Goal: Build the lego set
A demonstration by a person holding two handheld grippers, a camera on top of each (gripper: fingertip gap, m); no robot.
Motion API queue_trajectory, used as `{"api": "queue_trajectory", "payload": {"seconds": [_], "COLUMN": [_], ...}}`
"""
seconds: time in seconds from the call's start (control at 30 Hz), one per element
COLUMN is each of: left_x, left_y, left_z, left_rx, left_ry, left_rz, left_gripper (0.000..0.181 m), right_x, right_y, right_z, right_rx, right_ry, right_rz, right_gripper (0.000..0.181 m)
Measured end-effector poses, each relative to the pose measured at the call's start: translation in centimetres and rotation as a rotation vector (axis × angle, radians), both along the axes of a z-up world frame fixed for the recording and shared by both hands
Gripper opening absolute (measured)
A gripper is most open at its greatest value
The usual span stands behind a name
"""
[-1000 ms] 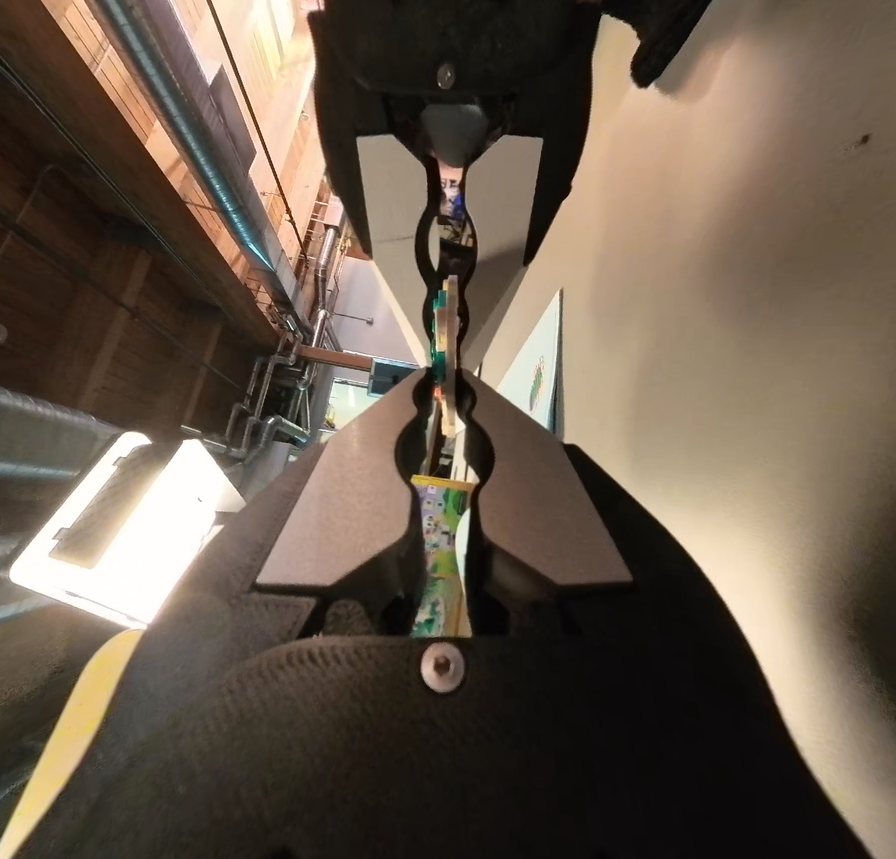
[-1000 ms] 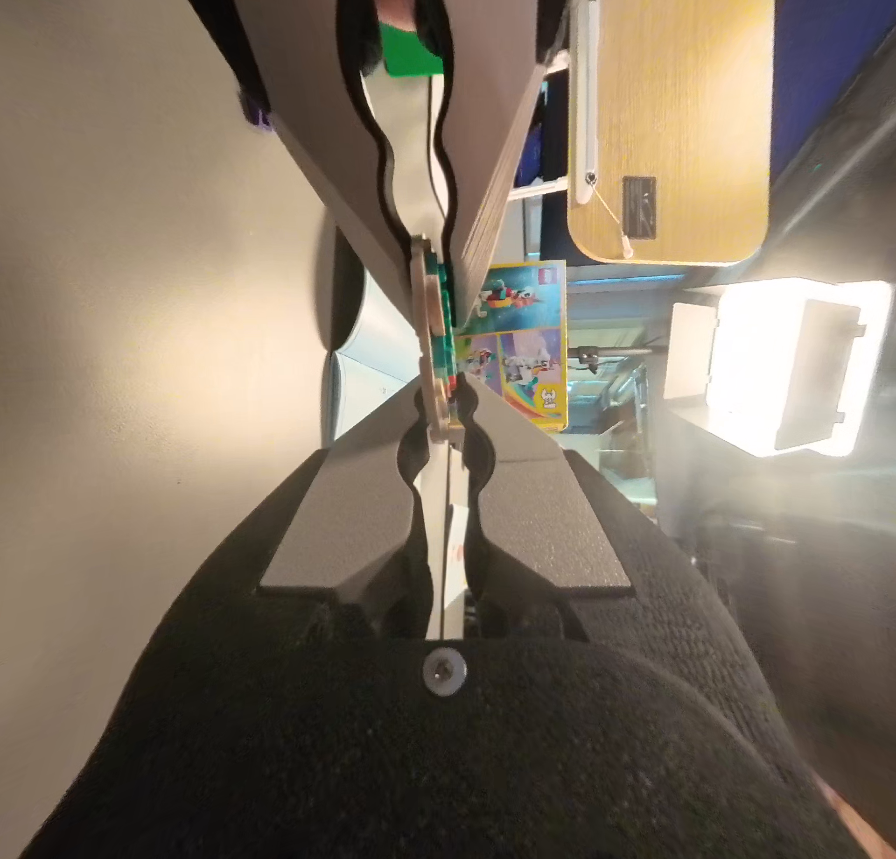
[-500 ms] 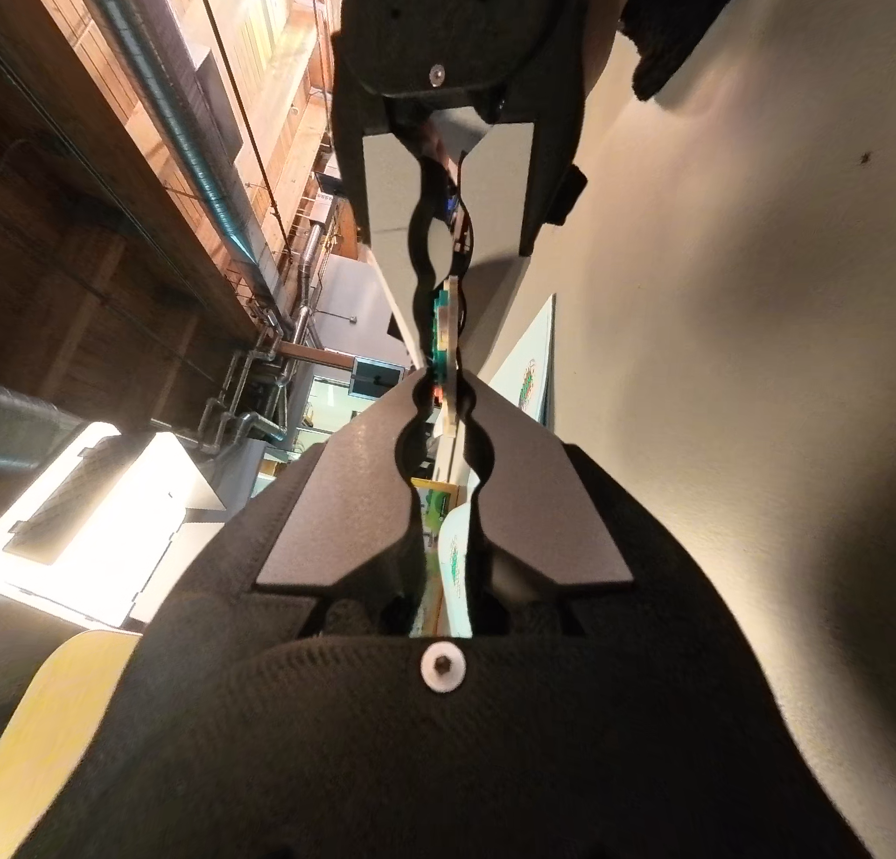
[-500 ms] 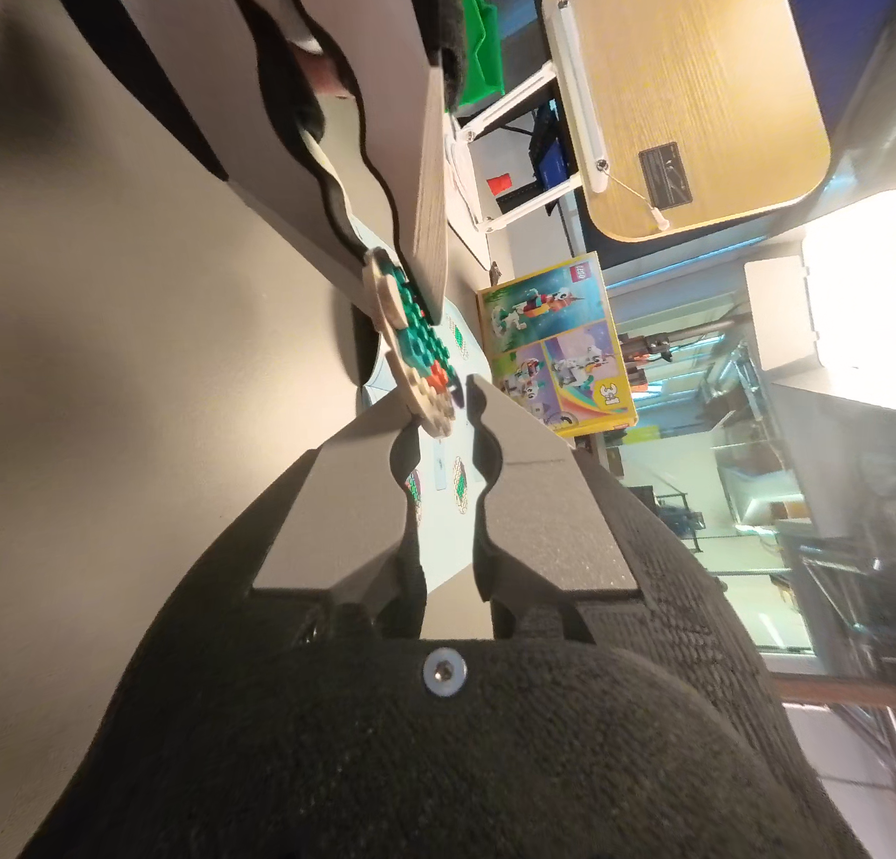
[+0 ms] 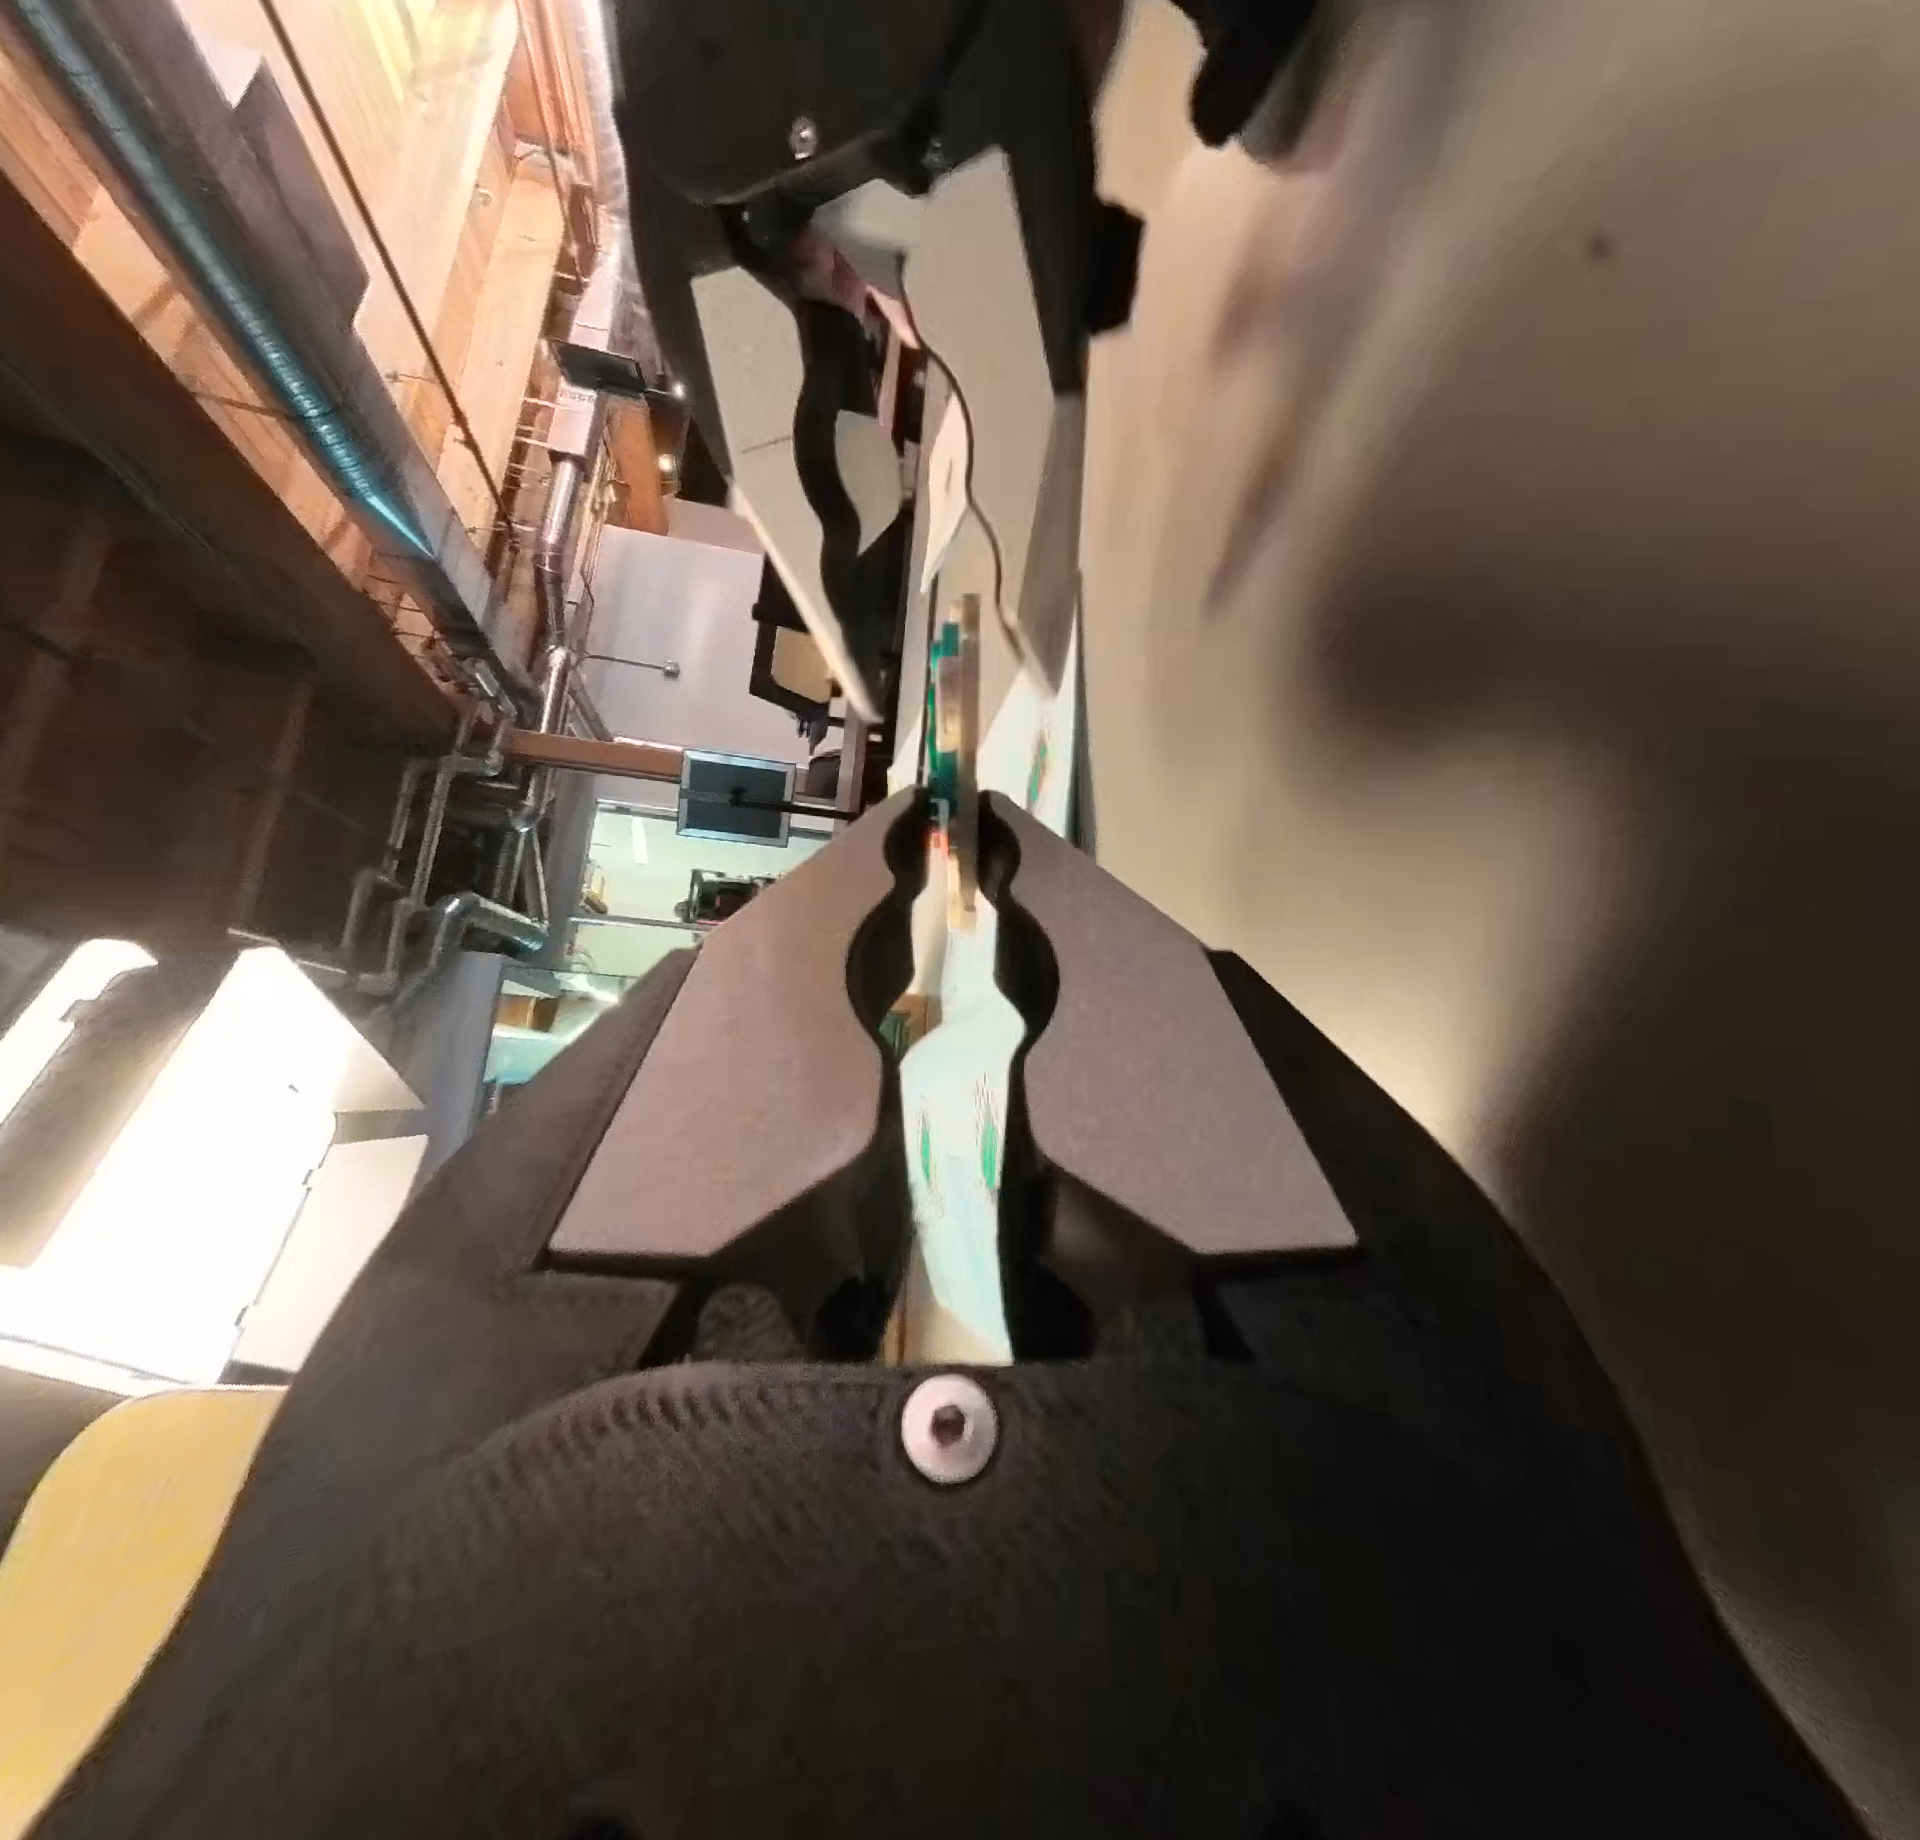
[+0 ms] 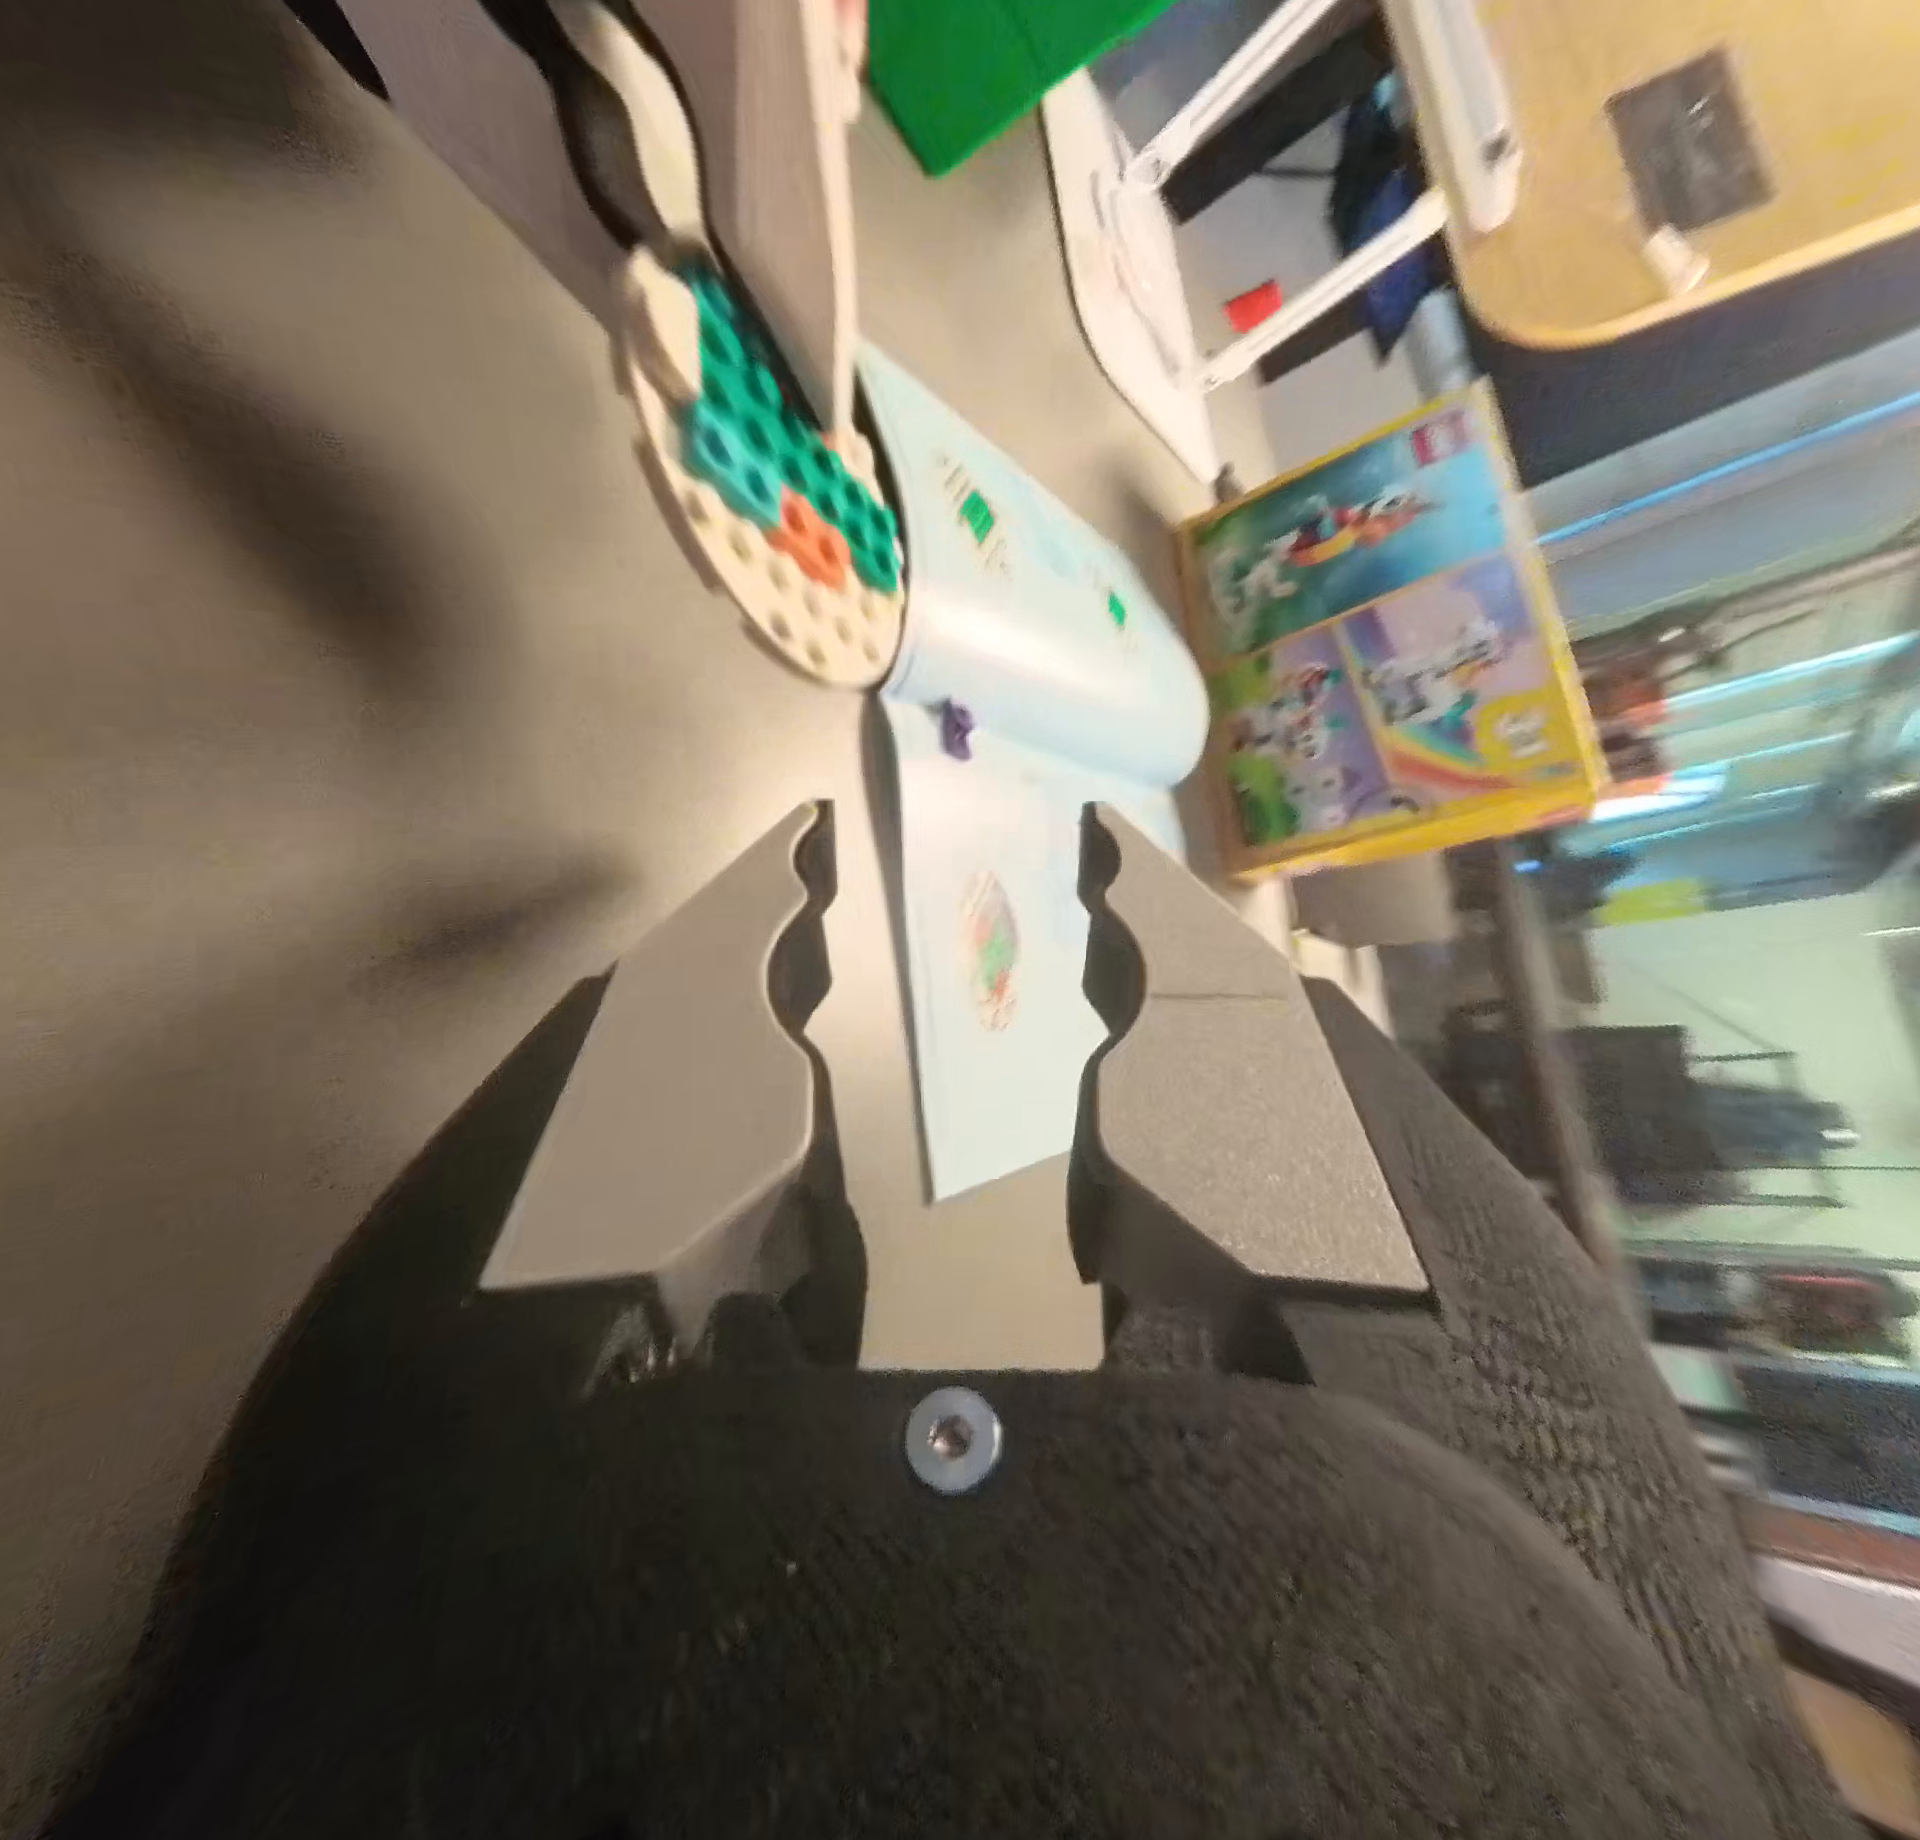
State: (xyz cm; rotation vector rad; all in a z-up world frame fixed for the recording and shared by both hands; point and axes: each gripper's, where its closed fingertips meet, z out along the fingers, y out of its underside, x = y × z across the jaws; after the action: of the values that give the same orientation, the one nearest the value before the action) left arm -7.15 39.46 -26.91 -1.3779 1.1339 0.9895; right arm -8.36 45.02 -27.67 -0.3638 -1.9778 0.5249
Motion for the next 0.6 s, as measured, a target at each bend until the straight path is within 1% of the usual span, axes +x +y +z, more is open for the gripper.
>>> {"api": "queue_trajectory", "payload": {"seconds": [0.07, 0.13, 0.23, 0.3, 0.37, 0.5, 0.6], "left_x": [0.1, 0.4, 0.8, 0.9, 0.7, 0.6, 0.6], "left_y": [-0.5, -0.8, -0.8, -0.8, -0.8, -0.8, -0.9], "left_z": [-0.3, -0.7, -0.8, -0.9, -0.8, -0.4, -0.3], "left_rx": [-0.015, -0.032, -0.032, -0.028, -0.024, -0.021, -0.018], "left_ry": [0.032, 0.055, 0.083, 0.122, 0.147, 0.117, 0.113], "left_rz": [-0.016, -0.047, -0.068, -0.073, -0.072, -0.076, -0.081], "left_gripper": [0.007, 0.007, 0.007, 0.007, 0.007, 0.007, 0.007], "right_x": [0.5, 0.6, -1.0, -2.6, -3.8, -5.3, -5.8], "right_y": [0.6, 0.8, 0.9, 0.8, 0.3, -0.1, -0.1], "right_z": [-0.7, -1.0, -0.4, -0.4, -1.1, -3.2, -3.8], "right_rx": [-0.141, -0.343, -0.667, -0.816, -0.860, -0.783, -0.734], "right_ry": [-0.101, -0.208, -0.320, -0.406, -0.494, -0.616, -0.647], "right_rz": [0.002, -0.003, -0.053, -0.097, -0.099, -0.139, -0.164], "right_gripper": [0.049, 0.047, 0.041, 0.037, 0.033, 0.029, 0.022]}}
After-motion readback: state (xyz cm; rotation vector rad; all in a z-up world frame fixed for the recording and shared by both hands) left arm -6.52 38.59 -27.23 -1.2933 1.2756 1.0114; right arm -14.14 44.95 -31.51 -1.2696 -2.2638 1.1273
